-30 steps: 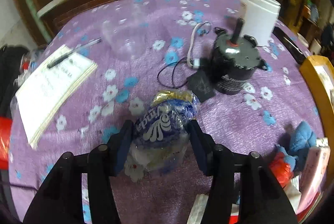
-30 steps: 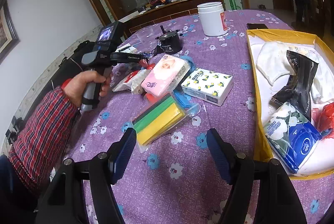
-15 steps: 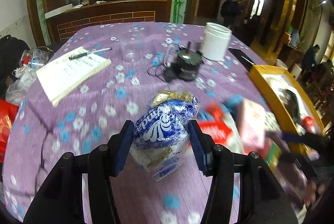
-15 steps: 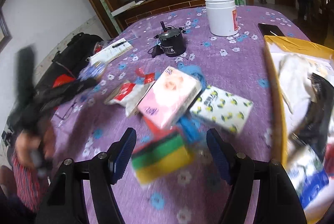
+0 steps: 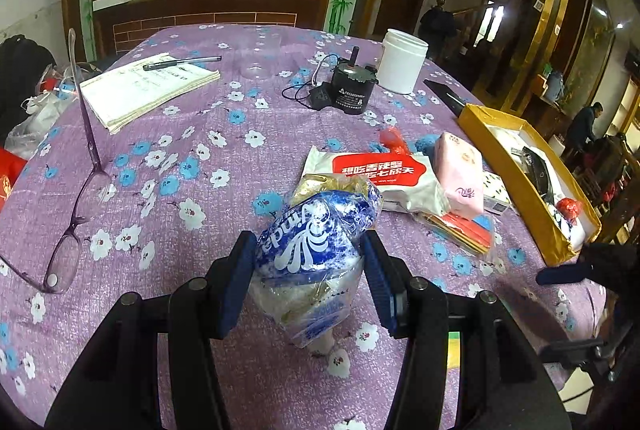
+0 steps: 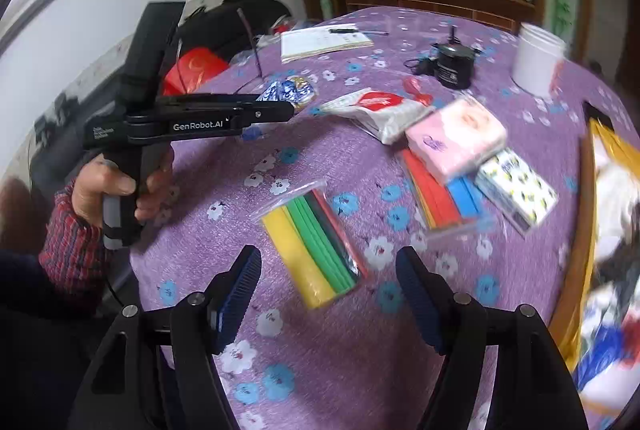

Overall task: Organize soft objects
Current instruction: 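Grasp the zip bag of yellow-green strips with the right gripper while the left holds the snack bag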

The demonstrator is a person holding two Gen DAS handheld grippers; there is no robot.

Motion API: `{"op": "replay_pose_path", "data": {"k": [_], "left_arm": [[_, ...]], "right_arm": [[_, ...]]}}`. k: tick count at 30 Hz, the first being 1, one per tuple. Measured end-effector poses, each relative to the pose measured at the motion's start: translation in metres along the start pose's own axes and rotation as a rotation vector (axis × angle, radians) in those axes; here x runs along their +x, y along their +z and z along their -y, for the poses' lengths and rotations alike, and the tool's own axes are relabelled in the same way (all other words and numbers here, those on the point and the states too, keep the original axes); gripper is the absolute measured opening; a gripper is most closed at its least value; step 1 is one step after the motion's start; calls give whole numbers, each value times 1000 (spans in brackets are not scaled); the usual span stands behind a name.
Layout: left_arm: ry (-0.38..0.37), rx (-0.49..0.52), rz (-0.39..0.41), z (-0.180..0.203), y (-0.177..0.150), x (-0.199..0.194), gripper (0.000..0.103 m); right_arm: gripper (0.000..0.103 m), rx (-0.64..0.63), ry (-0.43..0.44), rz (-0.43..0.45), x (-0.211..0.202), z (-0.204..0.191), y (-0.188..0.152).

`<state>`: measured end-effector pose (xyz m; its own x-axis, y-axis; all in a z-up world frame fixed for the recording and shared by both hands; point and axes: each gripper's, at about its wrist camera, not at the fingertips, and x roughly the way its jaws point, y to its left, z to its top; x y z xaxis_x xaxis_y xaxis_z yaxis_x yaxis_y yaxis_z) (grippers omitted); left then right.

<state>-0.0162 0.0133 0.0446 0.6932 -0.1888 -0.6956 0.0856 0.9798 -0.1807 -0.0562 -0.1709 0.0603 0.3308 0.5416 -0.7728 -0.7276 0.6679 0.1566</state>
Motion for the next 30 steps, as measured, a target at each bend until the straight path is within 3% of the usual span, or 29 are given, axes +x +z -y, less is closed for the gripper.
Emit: {"op": "replay_pose_path", "data": {"k": [3,6,8,11,13,16,20,25,30], "left_arm": [[-1,10,-1,2,-2,-1,52],[1,20,3,3,-3,-2,52],[1,21,3,3,-4,-3,52],[1,29,3,4,-6,-1,52],[4,38,3,8,-9,0,52],[15,62,12,18,-12,0,52],[18,84,28,37,-15,1,52],[79,100,61,68,-20,5,52],[133,144,76,100,-25,11,52]], "right_arm": [[74,-67,31,-39,17,-7,8],[74,-136,-4,-76,41,-11,15],[74,-149,-42,-100,53,-11,15],[70,-139,-11,-115,64,-4,13],[45,-106,-5,-125,67,0,9],[39,-51,-7,-78,58,5,6],[39,103,-115,57,33,21,3],[39,299,-198,211,9,46,-9],[39,379,-213,266,4,59,-19]]}}
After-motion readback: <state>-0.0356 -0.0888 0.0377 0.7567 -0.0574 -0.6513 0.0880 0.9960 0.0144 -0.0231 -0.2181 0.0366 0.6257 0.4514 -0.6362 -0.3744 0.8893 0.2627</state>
